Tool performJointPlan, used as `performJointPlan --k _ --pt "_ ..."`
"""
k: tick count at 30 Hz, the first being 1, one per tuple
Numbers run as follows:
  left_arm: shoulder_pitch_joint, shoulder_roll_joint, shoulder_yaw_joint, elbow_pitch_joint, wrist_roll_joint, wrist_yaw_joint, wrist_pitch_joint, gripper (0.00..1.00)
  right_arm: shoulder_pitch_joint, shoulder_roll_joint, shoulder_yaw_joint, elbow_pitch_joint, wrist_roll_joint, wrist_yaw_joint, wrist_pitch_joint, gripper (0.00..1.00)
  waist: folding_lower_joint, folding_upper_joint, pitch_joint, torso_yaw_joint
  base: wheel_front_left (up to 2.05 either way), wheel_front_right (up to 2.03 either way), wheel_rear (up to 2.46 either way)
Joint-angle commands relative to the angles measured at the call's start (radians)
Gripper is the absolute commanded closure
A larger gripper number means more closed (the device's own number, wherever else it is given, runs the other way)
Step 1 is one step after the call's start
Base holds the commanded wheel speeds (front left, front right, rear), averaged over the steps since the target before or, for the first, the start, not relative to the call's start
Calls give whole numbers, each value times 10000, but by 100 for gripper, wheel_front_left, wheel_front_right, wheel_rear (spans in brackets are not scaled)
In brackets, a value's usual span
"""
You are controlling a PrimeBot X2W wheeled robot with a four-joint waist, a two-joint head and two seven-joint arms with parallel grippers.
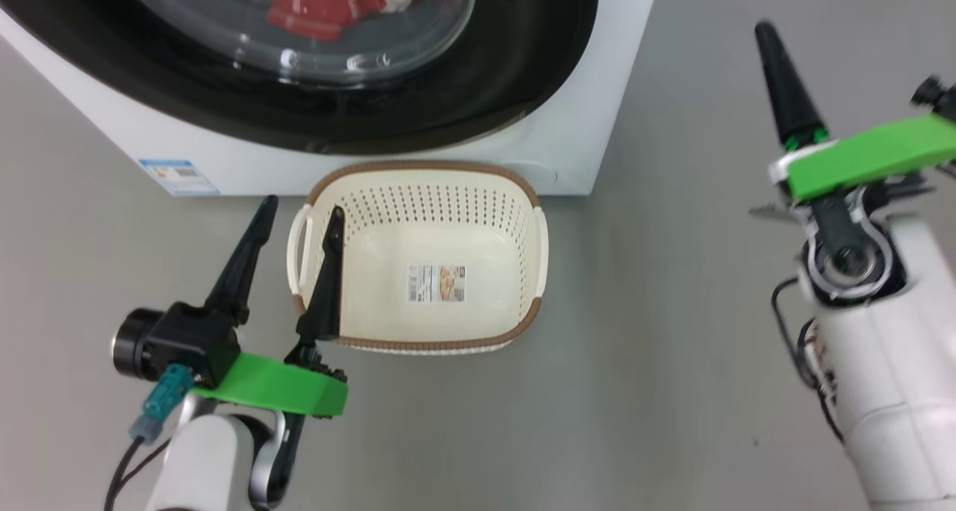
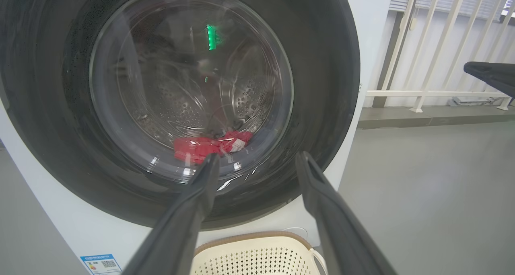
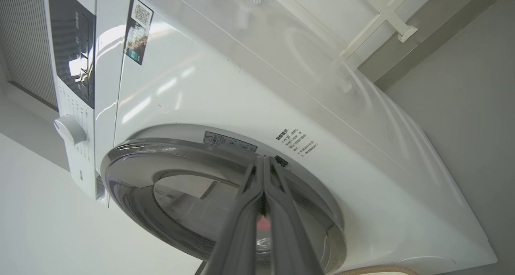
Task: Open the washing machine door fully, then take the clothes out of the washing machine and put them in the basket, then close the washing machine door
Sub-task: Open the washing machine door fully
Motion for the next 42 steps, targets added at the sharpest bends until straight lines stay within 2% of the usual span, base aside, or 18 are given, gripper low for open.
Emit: performJointPlan --k 1,12,19,28,42 --pt "-334 179 239 -346 124 -39 -120 0 -448 -49 110 -412 418 -6 230 100 0 0 398 142 0 0 0" --pt "-918 181 -18 -496 322 -49 -120 0 -2012 -181 -120 -135 2876 -6 1908 100 0 0 1406 484 0 0 0" --pt "-1209 180 -293 -678 515 26 -120 0 -2866 -217 -312 373 3746 -6 2831 100 0 0 1861 699 0 0 0" --pt "-1461 180 -460 -912 396 111 -120 0 -3907 -216 -405 987 4233 -6 3636 100 0 0 2332 879 0 0 0" --pt "-1529 180 -695 -901 570 132 -120 0 -4722 -272 -313 1587 4185 -6 4375 100 0 0 2645 1221 0 0 0"
